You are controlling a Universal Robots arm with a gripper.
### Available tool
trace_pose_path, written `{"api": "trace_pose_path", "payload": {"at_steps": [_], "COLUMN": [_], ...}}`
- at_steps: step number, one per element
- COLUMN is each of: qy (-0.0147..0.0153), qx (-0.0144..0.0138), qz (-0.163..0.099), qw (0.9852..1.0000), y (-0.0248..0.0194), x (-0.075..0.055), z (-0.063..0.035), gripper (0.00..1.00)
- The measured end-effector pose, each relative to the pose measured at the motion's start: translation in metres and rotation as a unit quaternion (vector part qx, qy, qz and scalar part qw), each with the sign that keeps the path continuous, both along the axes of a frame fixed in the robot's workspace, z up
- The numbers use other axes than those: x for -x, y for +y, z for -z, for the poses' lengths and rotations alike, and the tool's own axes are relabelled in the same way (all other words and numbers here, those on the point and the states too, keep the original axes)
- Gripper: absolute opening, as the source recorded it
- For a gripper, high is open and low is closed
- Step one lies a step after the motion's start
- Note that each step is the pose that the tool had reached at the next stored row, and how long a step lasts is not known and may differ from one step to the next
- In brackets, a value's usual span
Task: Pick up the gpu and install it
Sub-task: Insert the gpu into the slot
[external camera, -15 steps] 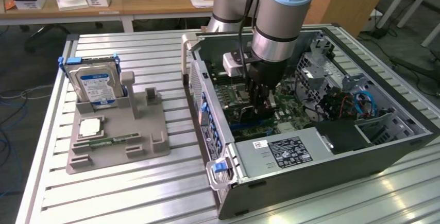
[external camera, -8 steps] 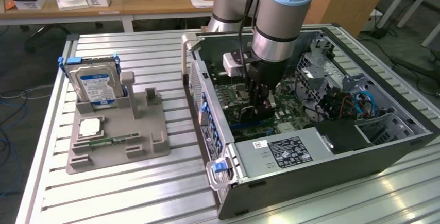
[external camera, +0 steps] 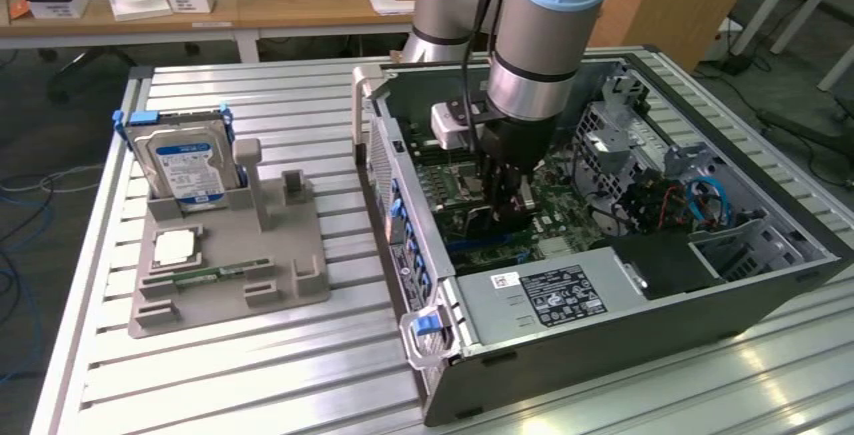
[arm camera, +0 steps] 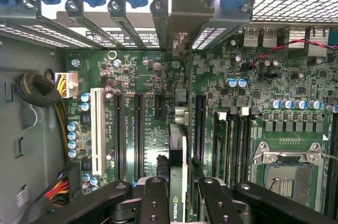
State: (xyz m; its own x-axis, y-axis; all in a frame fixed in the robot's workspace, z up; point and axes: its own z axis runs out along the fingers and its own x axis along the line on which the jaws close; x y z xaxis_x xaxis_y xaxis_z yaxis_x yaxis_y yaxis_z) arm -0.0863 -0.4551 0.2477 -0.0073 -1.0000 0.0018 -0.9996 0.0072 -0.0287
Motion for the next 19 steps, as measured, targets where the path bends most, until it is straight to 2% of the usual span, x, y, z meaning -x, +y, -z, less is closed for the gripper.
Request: {"api": "trace_pose_path", "payload": {"at_steps": [9, 11, 13, 19], "qy": [-0.0001, -0.0006, -0.0003, -0.0002], "qx": [0.0000, -0.0009, -0.0002, -0.0001], "qz": [0.000, 0.000, 0.000, 0.000], "qw": [1.0000, 1.0000, 1.0000, 1.0000], "y": [0.0001, 0.0003, 0.0002, 0.0001], "x": [0.0006, 0.0007, 0.0009, 0.0010], "z": [0.0019, 0.0005, -0.0029, -0.0034], "gripper": [0.26, 0.26, 0.26, 0.26]}}
